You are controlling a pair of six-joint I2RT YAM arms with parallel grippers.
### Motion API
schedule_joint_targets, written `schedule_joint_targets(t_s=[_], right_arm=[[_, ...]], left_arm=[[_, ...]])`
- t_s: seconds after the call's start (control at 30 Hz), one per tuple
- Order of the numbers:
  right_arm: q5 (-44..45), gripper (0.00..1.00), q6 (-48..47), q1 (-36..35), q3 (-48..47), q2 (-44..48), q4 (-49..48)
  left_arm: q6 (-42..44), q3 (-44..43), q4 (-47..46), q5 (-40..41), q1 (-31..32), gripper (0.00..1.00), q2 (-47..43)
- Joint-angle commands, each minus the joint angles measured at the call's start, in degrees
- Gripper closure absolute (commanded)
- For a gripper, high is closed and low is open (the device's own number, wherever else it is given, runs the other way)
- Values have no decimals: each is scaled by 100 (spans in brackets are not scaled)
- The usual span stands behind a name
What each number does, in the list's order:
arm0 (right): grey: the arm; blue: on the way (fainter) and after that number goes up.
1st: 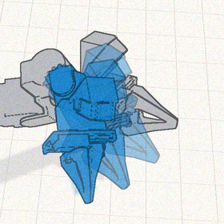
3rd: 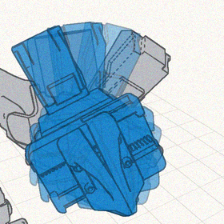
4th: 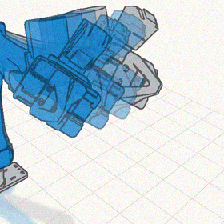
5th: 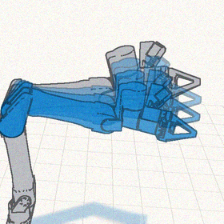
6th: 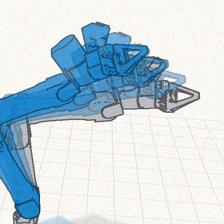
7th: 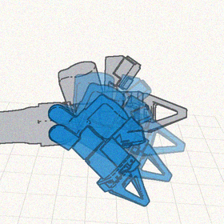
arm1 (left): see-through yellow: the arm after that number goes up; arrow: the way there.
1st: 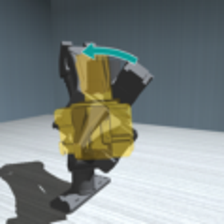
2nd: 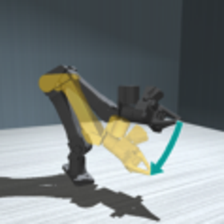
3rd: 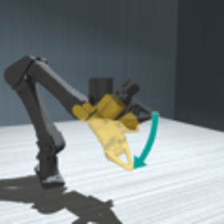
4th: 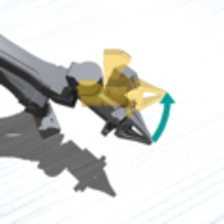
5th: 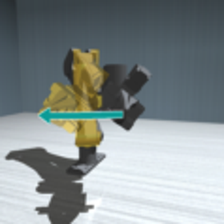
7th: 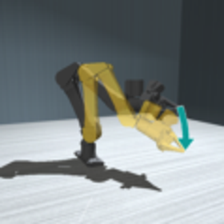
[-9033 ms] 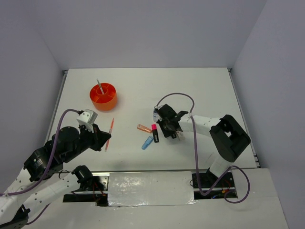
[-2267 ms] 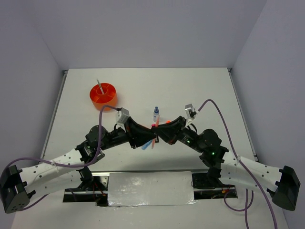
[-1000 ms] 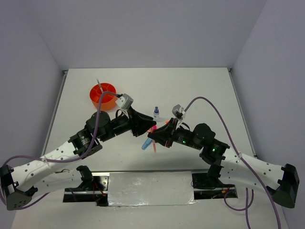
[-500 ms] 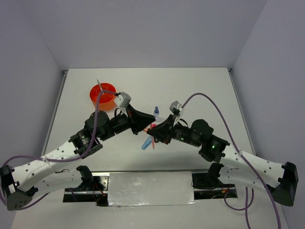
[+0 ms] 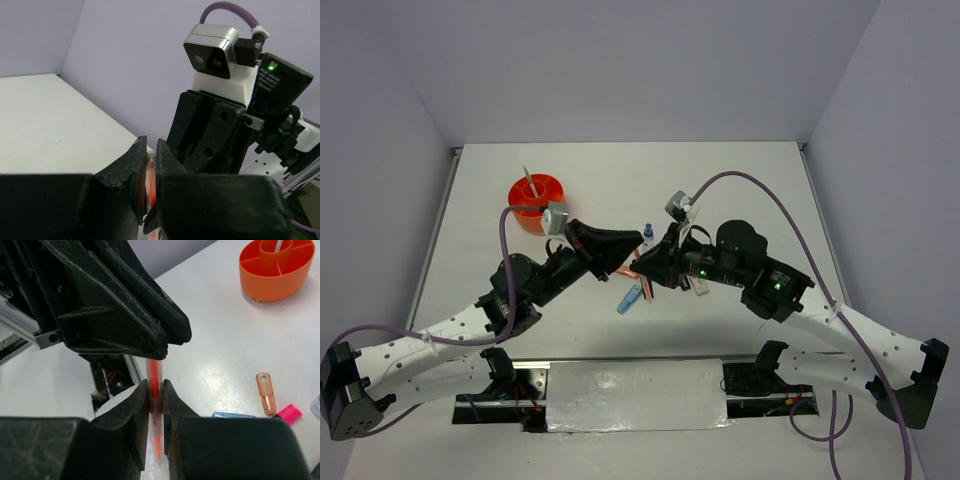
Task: Sort the stationery into containers
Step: Close the pen cap on the pen.
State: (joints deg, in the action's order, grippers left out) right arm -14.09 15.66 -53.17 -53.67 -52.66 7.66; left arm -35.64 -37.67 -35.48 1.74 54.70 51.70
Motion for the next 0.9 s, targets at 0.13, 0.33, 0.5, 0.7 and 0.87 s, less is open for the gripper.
schedule_joint_targets(t_s=[0.13, 0.33, 0.5, 0.7, 0.87], right_arm=[[-603, 100, 613, 772, -697, 451, -2550], [-989, 100, 307, 817, -654, 406, -2366], [-1361, 100, 306, 694, 73, 625, -2304], [-930, 100, 359, 211, 656, 854, -2260], [-666, 100, 324, 0, 814, 767, -2260]], left_arm=[[-321, 760, 746, -895, 708, 100, 525], [-312, 683, 1165, -210, 876, 100, 491], [-31, 235, 1842, 265, 876, 77, -63], [347, -433, 2265, 503, 876, 77, -204], [417, -645, 2283, 442, 867, 65, -283]])
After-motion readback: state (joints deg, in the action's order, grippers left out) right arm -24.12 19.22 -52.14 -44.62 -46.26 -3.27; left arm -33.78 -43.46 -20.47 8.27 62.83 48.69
